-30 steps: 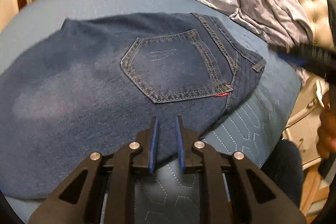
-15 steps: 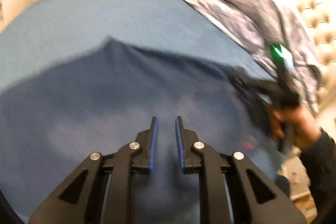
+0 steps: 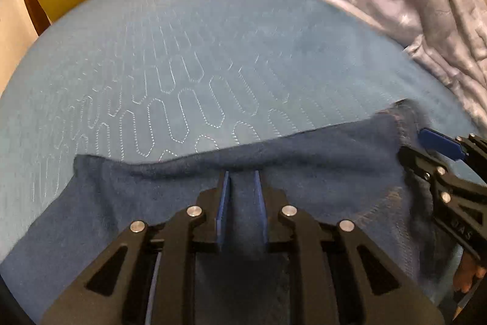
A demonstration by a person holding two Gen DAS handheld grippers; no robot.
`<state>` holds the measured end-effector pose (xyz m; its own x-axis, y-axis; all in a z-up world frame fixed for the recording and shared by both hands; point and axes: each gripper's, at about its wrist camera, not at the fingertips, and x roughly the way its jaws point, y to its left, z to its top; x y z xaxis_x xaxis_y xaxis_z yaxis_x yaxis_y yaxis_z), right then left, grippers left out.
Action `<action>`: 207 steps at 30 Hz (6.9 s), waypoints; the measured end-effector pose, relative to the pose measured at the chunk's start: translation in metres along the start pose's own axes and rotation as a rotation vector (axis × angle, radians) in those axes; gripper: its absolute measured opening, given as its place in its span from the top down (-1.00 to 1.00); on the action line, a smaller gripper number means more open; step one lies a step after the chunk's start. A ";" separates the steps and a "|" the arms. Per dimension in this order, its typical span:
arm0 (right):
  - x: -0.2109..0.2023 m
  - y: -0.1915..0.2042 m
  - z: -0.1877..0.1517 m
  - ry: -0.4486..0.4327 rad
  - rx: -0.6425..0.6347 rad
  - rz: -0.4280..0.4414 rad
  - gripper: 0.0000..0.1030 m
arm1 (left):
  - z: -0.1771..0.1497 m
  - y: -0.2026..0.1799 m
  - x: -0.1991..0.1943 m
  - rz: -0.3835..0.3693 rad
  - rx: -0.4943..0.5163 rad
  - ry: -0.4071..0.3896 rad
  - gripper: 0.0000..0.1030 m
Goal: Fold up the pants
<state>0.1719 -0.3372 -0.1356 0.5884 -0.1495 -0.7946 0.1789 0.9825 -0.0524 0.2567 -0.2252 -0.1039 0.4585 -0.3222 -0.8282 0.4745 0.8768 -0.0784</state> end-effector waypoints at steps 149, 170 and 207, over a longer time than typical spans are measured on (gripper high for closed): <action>-0.077 0.609 -0.038 0.071 -0.527 0.523 -0.03 | -0.524 0.565 -0.349 -0.019 -1.362 -0.544 0.10; -0.056 0.697 -0.059 0.114 -0.753 0.478 0.40 | -0.525 0.609 -0.299 -0.382 -1.612 -0.500 -0.10; -0.055 0.681 -0.048 0.144 -0.727 0.493 0.39 | -0.461 0.589 -0.299 -0.093 -1.332 -0.410 0.72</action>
<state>0.2233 0.3453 -0.1564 0.3528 0.2762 -0.8940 -0.6420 0.7665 -0.0166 0.0532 0.5523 -0.1586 0.7594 -0.2746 -0.5898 -0.4414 0.4486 -0.7771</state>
